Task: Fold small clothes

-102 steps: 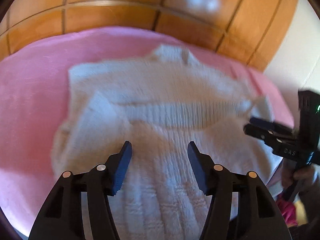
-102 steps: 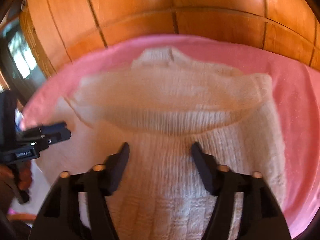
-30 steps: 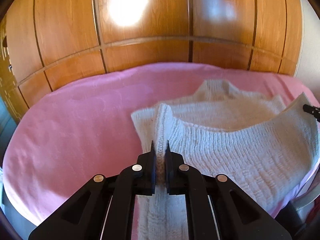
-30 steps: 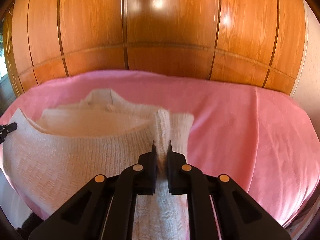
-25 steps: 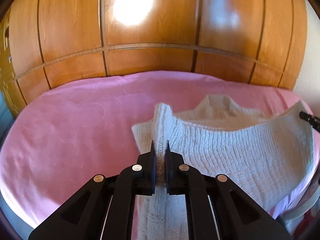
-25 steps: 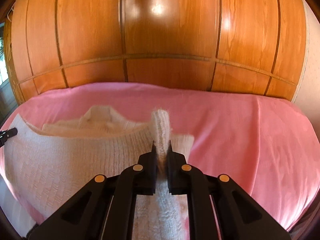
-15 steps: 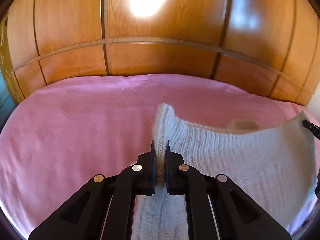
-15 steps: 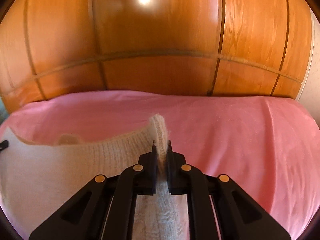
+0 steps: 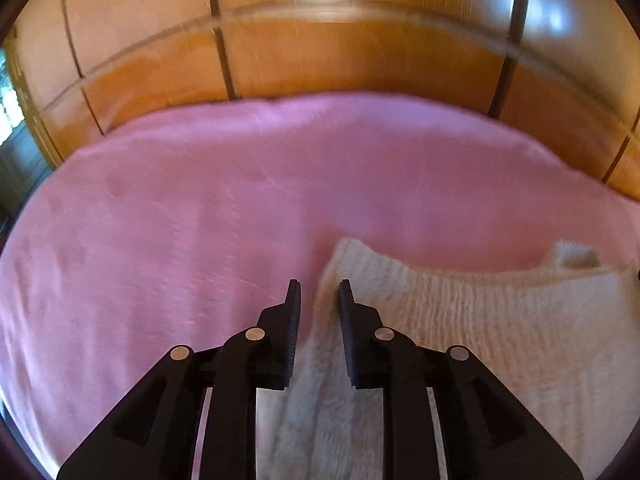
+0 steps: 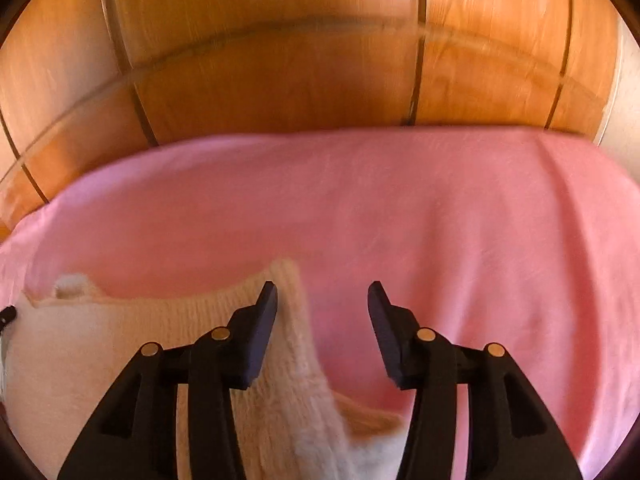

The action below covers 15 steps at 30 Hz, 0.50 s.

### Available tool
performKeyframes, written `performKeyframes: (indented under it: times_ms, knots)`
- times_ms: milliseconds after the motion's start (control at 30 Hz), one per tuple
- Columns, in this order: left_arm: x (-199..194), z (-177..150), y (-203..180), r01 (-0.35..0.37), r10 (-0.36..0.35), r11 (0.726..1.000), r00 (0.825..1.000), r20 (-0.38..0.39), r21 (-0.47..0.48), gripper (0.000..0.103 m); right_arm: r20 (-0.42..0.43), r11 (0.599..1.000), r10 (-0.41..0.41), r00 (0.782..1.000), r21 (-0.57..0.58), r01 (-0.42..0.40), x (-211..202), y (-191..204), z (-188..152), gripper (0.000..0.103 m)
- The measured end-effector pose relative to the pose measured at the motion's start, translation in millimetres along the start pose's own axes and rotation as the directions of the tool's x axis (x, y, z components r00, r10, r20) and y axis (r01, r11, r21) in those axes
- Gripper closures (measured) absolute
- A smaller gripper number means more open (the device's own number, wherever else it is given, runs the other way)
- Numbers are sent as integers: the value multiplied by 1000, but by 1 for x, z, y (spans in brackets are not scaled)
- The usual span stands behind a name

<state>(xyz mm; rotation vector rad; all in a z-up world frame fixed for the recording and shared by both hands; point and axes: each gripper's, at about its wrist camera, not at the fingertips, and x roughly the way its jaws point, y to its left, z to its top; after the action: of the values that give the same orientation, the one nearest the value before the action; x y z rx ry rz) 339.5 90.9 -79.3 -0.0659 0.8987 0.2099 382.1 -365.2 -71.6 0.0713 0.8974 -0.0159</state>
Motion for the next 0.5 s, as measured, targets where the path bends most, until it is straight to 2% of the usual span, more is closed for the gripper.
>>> performKeyframes:
  times_ms: [67,133,233,300,333,367,400,433,500]
  knots:
    - [-27,-5,3,27,-27,1000,998,56,-3,85,45,999,34,998,-31,-33,-28,10,-2,50]
    - [-54,-19,-1,90,-91,996,992,91,12,85,54,991,119,991,-60,-115,-49,25,-9,35]
    - [-76,-47,-17,145,-150,988,983,102,59,85,6,949,294,956,-122,-291,-66,67,-27,22]
    - [-69,-62,-28,156,-160,984,986,51,81,85,-66,918,359,931,-155,-365,-63,99,-39,20]
    - [-56,-71,-35,127,-128,988,992,8,88,85,-121,906,366,923,-181,-383,-53,120,-45,19]
    - [-46,-77,-37,109,-108,990,994,-14,84,85,-155,908,335,929,-209,-362,-42,137,-50,19]
    - [-40,-81,-38,96,-96,992,995,3,86,84,-190,919,273,943,-238,-314,-23,154,-58,17]
    - [-38,-84,-40,67,-71,992,997,35,103,83,-194,926,230,954,-257,-276,-7,161,-62,10]
    - [-44,-81,-39,63,-64,995,998,20,79,83,-161,934,218,963,-251,-254,6,161,-64,6]
